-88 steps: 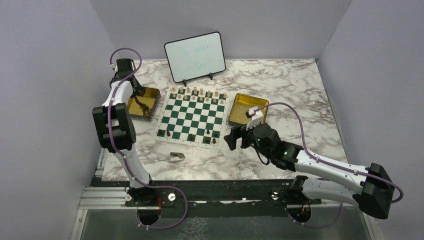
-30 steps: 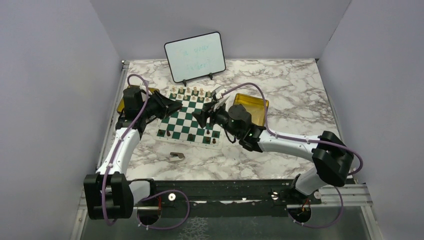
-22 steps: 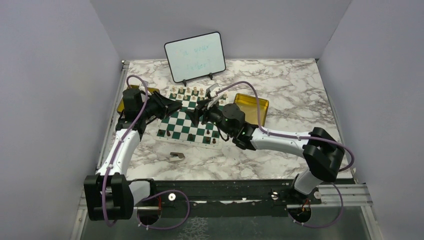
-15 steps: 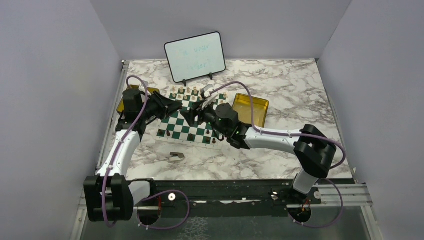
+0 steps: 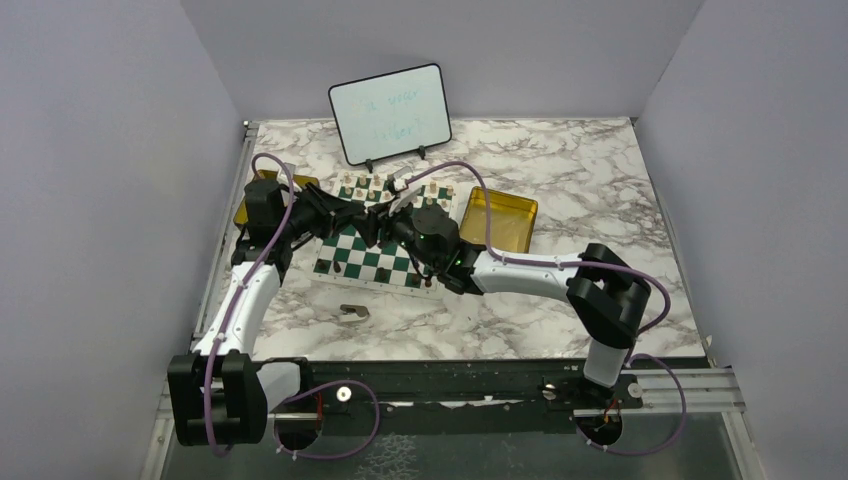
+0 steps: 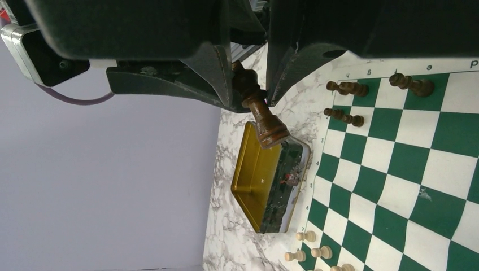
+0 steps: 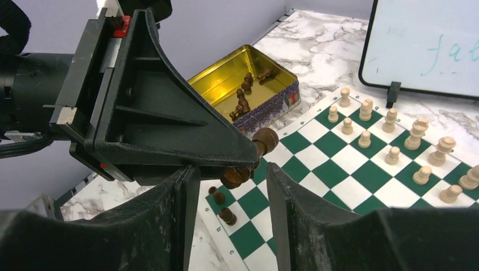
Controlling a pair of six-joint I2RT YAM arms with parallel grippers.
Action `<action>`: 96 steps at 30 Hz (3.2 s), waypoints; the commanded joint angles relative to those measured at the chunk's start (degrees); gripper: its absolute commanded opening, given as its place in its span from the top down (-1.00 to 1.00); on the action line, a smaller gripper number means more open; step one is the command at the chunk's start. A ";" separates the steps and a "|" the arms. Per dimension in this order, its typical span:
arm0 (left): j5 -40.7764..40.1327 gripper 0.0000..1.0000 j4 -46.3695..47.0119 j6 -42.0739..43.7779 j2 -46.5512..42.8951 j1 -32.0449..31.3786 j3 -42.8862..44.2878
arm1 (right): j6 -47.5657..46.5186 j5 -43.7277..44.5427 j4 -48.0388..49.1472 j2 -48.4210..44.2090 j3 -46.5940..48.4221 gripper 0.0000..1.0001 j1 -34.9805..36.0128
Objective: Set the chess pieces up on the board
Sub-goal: Place the chess piece on the chessboard.
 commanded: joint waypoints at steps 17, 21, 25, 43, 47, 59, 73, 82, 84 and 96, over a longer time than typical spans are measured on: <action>-0.58 0.00 1.79 1.26 -3.10 -0.43 -1.19 | 1.58 7.46 -2.11 -0.97 0.79 0.88 0.44; -3.11 -0.16 -2.37 5.35 -3.15 -0.42 0.69 | 0.21 8.48 -6.11 -3.02 0.24 0.89 0.44; -7.16 -0.27 -5.73 10.94 -2.87 -0.42 2.61 | -0.61 8.25 -14.22 -5.31 1.47 0.92 0.35; -32.10 -0.98 -15.61 33.74 0.82 -0.42 7.36 | 5.26 -5.85 -55.09 -0.11 22.41 0.87 0.35; -37.77 -0.98 -17.22 33.39 -1.27 -0.42 7.47 | 6.12 -7.16 -60.64 4.99 27.73 0.85 0.35; -54.09 -0.99 -18.52 31.90 -5.18 -0.44 6.74 | 6.77 -11.06 -70.78 16.07 39.09 0.83 0.30; -62.89 -0.98 -19.78 29.70 -5.02 -0.31 6.03 | 6.24 -16.69 -78.32 25.87 49.07 0.80 -1.22; -67.82 -0.98 -22.13 26.01 -4.88 -0.16 6.40 | 6.06 -17.91 -80.04 29.18 51.55 0.79 -2.11; -67.80 -0.98 -22.08 26.05 -4.98 -0.16 6.39 | 6.07 -18.03 -80.49 29.79 52.12 0.79 -2.11; -66.14 -0.98 -21.65 26.63 -4.94 -0.16 6.40 | 6.31 -19.19 -81.05 31.77 53.93 0.77 -2.54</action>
